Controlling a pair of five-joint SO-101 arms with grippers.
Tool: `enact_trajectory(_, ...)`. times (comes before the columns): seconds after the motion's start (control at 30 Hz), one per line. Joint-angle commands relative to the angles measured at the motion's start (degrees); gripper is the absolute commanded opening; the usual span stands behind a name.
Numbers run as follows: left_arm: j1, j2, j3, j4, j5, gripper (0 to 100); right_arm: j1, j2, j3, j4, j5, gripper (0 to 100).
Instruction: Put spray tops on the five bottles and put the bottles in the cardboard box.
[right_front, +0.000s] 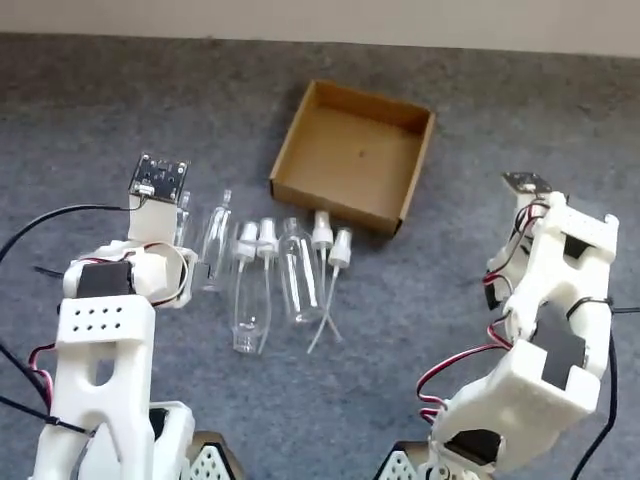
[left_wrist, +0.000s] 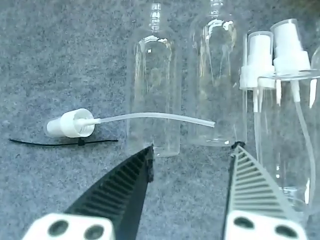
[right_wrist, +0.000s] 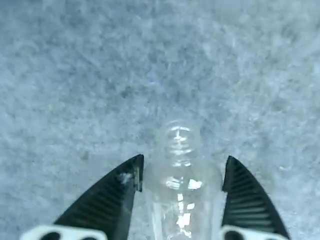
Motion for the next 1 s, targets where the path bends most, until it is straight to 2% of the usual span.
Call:
enact_trajectory(0.0,0.8,0.1,-0.2,0.3,0.5,23,0.6,-0.8,-2.4,2.2,2.6,24.1)
enact_trajectory(0.13,0.8,0.1,-0.2,0.3,0.5,23,0.6,-0.7,-2.4,2.0,3.3,25.0)
enact_trajectory(0.23,0.8,0.1,-0.2,0.3,0.5,23,0.7,-0.7,-2.3,2.4,6.5,25.0)
enact_trajectory(0.53,0.8,0.1,-0.2,0.3,0.5,23,1.2,-0.4,-1.6,2.3,8.0,24.8)
enact_trajectory(0.7,0.8,0.1,-0.3,0.3,0.5,23,1.5,-0.8,1.3,2.1,13.4,22.1)
enact_trajectory(0.97,0.8,0.1,-0.3,0.3,0.6,23,2.4,-0.7,1.3,2.0,13.9,18.8)
